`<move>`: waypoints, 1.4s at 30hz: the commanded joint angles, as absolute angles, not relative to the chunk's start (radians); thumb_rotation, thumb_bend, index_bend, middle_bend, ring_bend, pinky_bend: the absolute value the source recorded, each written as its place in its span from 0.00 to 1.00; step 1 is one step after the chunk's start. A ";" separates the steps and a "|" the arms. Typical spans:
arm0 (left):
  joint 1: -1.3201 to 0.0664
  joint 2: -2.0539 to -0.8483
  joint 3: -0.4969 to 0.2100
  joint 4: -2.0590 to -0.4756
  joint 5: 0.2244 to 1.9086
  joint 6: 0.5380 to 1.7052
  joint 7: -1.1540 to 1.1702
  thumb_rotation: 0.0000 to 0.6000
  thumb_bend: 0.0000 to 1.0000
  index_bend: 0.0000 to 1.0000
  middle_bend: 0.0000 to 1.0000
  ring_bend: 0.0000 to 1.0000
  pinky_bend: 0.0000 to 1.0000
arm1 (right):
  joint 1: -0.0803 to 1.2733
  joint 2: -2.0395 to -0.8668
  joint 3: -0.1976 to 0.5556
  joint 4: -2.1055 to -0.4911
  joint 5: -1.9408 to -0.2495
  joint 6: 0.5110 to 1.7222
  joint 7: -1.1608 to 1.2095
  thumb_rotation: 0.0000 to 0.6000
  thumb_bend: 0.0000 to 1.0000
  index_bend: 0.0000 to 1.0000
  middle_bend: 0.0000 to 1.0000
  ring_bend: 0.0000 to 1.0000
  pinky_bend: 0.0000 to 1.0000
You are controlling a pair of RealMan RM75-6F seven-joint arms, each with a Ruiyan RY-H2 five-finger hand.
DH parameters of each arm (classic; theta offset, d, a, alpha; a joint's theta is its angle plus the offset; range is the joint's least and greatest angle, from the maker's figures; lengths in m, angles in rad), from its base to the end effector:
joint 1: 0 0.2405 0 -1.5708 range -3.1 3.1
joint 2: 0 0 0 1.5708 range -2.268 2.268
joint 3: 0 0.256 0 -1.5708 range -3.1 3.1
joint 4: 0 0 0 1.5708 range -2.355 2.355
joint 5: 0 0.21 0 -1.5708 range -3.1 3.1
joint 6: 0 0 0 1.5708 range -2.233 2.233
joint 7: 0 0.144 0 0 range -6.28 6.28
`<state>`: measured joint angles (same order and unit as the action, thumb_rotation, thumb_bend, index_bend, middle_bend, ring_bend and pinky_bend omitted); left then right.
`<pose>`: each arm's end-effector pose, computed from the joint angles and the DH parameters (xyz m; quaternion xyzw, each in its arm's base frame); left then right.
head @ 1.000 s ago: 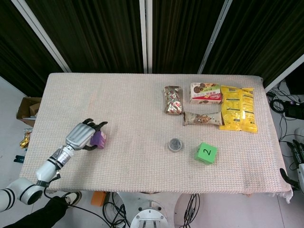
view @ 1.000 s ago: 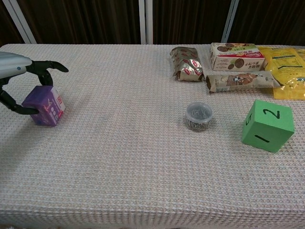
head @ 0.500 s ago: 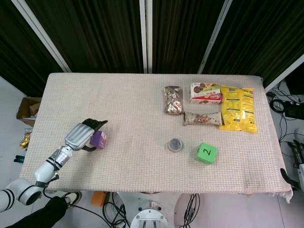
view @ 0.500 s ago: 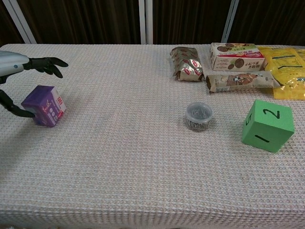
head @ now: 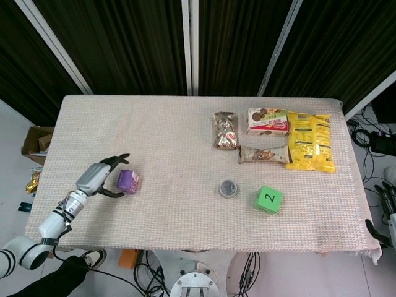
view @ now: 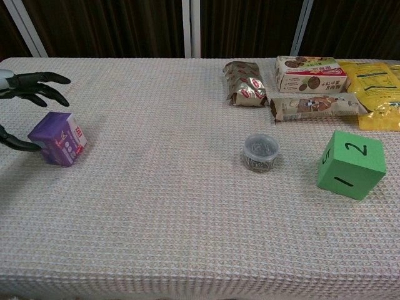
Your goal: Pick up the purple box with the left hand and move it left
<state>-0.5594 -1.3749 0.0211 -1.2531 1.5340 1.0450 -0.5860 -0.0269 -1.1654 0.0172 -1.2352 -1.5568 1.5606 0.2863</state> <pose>-0.2711 0.3099 0.0442 -0.6669 -0.5244 -0.4184 0.3244 -0.3823 -0.1371 0.1891 0.5874 -0.3822 0.3665 0.6120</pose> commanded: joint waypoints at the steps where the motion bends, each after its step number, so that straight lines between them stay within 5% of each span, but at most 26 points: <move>1: -0.547 -1.441 0.032 -1.145 1.563 1.071 -0.707 1.00 0.09 0.02 0.23 0.11 0.17 | -0.027 -1.160 0.016 -1.252 -1.560 1.564 0.269 1.00 0.24 0.00 0.00 0.00 0.00; 23: -0.534 -1.579 0.050 -0.934 1.601 1.136 -0.881 1.00 0.12 0.03 0.33 0.11 0.17 | -0.031 -1.135 0.011 -1.311 -1.554 1.556 0.206 1.00 0.24 0.00 0.00 0.00 0.00; 31: -0.533 -1.596 0.041 -0.916 1.584 1.128 -0.937 1.00 0.23 0.10 0.53 0.14 0.17 | -0.033 -1.137 0.009 -1.307 -1.552 1.552 0.208 1.00 0.24 0.00 0.00 0.00 0.00; 42: -0.540 -1.548 0.019 -0.968 1.596 1.185 -0.845 1.00 0.34 0.14 0.65 0.18 0.17 | -0.029 -1.139 0.012 -1.302 -1.542 1.537 0.210 1.00 0.24 0.00 0.00 0.00 0.00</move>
<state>-0.5376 -1.5733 0.0280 -0.9501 1.5916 1.1656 -0.8995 -0.0294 -1.1396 0.0120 -1.3017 -1.5418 1.5367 0.2104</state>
